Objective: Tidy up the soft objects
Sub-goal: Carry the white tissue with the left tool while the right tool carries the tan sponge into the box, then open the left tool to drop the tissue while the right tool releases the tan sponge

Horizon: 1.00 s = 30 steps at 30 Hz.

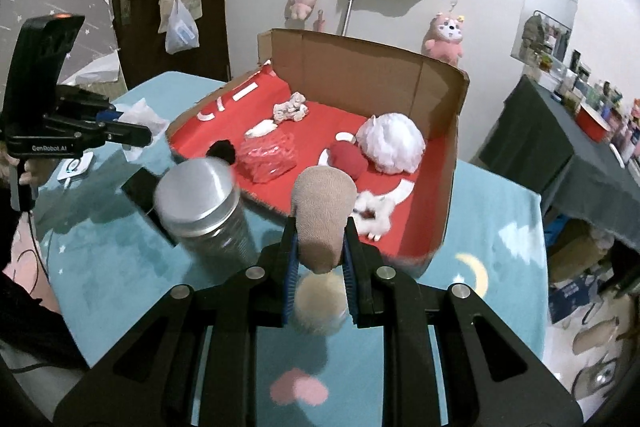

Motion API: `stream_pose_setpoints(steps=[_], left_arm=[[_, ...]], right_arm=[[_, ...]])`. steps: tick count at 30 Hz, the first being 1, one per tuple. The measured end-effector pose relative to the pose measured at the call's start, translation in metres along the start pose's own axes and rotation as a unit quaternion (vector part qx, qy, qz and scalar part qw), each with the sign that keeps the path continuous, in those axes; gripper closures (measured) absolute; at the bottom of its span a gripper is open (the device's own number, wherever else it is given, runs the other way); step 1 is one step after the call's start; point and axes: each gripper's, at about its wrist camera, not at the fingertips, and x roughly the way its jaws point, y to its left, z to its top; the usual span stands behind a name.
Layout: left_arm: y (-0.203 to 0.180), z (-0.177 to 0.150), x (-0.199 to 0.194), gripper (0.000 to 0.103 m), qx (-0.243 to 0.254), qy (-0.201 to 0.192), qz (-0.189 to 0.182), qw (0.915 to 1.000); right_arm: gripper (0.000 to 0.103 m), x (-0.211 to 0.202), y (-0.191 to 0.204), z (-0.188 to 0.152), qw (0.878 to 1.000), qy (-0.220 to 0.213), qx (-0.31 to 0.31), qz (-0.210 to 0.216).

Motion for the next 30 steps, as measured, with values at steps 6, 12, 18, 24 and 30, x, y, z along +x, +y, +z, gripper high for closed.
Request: stream_pose_setpoints(steps=[6,12,18,24,30], left_arm=[[0.018,0.034,0.032,0.091,-0.021,0.026,-0.013,0.9993],[0.035,0.067,0.082,0.091,-0.064,0.061,-0.019,0.9959],[0.043,0.085,0.130,0.091,-0.088,0.095,-0.024,0.9913],[0.054,0.091,0.170,0.091,-0.105,0.127,-0.012,0.9863],[0.057,0.095,0.190,0.091,-0.101,0.144,-0.009,0.9843]], right_arm=[[0.084,0.041,-0.021,0.026,0.999,0.047,-0.004,-0.003],[0.084,0.101,-0.046,0.048,0.992,0.127,0.009,-0.013],[0.084,0.157,-0.064,0.060,0.979,0.199,0.022,-0.035],[0.084,0.192,-0.071,0.057,0.968,0.244,0.019,-0.050],[0.083,0.206,-0.072,0.058,0.966,0.253,0.016,-0.057]])
